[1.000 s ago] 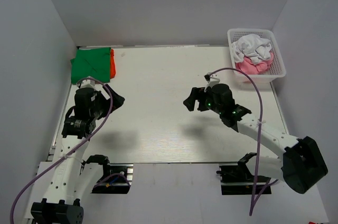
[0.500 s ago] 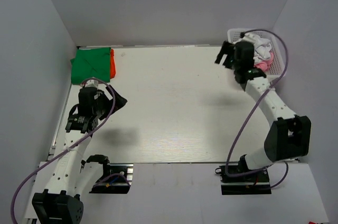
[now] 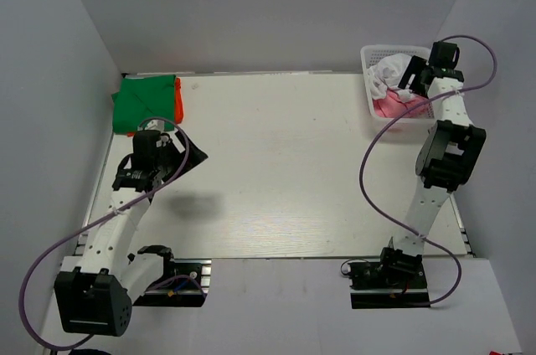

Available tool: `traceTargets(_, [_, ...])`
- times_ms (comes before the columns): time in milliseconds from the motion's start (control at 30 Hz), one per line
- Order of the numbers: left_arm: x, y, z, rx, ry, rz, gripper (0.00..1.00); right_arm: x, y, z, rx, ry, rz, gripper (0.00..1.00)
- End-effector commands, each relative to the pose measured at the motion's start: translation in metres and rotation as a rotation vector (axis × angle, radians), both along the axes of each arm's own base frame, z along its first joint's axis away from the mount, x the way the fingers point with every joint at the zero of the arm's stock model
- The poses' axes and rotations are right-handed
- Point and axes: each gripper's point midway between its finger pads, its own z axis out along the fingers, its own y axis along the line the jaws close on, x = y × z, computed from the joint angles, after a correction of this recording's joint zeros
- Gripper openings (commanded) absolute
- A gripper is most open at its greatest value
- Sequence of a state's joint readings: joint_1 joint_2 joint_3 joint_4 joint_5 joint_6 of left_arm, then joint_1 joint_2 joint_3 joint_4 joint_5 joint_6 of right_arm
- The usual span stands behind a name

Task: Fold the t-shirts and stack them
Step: Grab crumpled tshirt from bin with the right arm

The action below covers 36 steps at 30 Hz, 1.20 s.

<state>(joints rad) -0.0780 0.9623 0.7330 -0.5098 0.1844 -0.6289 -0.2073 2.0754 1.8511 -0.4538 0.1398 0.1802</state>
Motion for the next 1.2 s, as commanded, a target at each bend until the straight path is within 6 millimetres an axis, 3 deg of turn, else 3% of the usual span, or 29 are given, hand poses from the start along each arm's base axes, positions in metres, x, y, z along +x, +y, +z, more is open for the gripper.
traceTargets(0, [0.01,-0.002,0.006,-0.002,-0.024,-0.001,1.0,0.02,0.002,0.01,-0.02,0.01,0.125,0.9])
traceTargets(100, [0.014,0.0,-0.003,0.001,0.014,0.013,1.0,0.034,-0.007,-0.005,-0.028,0.026,0.119,0.9])
traceTargets(133, [0.016,-0.001,-0.002,0.001,0.014,0.013,1.0,0.037,-0.009,-0.02,-0.023,0.042,0.114,0.9])
traceTargets(267, [0.018,0.001,-0.009,0.01,0.038,0.021,1.0,0.035,-0.013,-0.057,0.036,0.094,0.092,0.9])
traceTargets(367, [0.019,0.003,-0.013,0.018,0.057,0.028,1.0,0.029,-0.017,-0.073,0.081,0.126,0.059,0.83])
traceTargets(400, [0.02,0.004,-0.011,0.025,0.057,0.036,1.0,0.023,-0.014,-0.089,0.1,0.161,0.058,0.82])
traceTargets(433, [0.02,0.004,-0.011,0.025,0.057,0.036,1.0,0.023,-0.014,-0.089,0.102,0.161,0.059,0.82])
traceTargets(500, [0.021,0.008,-0.014,0.04,0.065,0.052,1.0,0.022,-0.013,-0.099,0.108,0.165,0.055,0.75])
traceTargets(600, [0.023,0.008,-0.016,0.042,0.077,0.052,1.0,0.029,-0.008,-0.099,0.153,0.136,0.087,0.43])
traceTargets(633, [0.026,0.008,-0.012,0.04,0.065,0.052,1.0,0.031,0.0,-0.095,0.188,0.117,0.121,0.34])
traceTargets(667, [0.026,0.008,-0.015,0.042,0.077,0.052,1.0,0.037,0.0,-0.088,0.187,0.084,0.132,0.13])
traceTargets(700, [0.029,0.007,-0.011,0.041,0.066,0.052,1.0,0.041,0.001,-0.083,0.191,0.055,0.143,0.02])
traceTargets(733, [0.029,0.007,-0.013,0.042,0.075,0.052,1.0,0.048,0.002,-0.061,0.178,-0.005,0.158,0.0])
traceTargets(767, [0.029,0.007,-0.013,0.042,0.076,0.052,1.0,0.049,0.004,-0.056,0.176,-0.02,0.163,0.0])
traceTargets(833, [0.028,0.006,-0.013,0.034,0.076,0.044,1.0,0.057,0.004,-0.017,0.136,-0.113,0.194,0.0])
traceTargets(933, [0.025,0.004,-0.011,0.026,0.066,0.036,1.0,0.059,0.001,0.026,0.071,-0.196,0.217,0.0])
traceTargets(967, [0.023,0.004,-0.012,0.026,0.068,0.036,1.0,0.055,-0.001,0.059,0.033,-0.246,0.213,0.0])
traceTargets(1033, [0.019,0.003,-0.008,0.018,0.048,0.029,1.0,0.051,-0.003,0.072,-0.005,-0.271,0.222,0.0])
traceTargets(1067, [0.019,0.003,-0.005,0.017,0.038,0.029,1.0,0.045,-0.003,0.11,-0.038,-0.344,0.222,0.0])
traceTargets(1100, [0.016,0.003,-0.002,0.016,0.024,0.03,1.0,0.041,-0.001,0.114,-0.046,-0.352,0.226,0.0])
traceTargets(1167, [0.012,0.002,0.002,0.008,0.008,0.023,1.0,0.033,0.0,0.147,-0.084,-0.424,0.233,0.0])
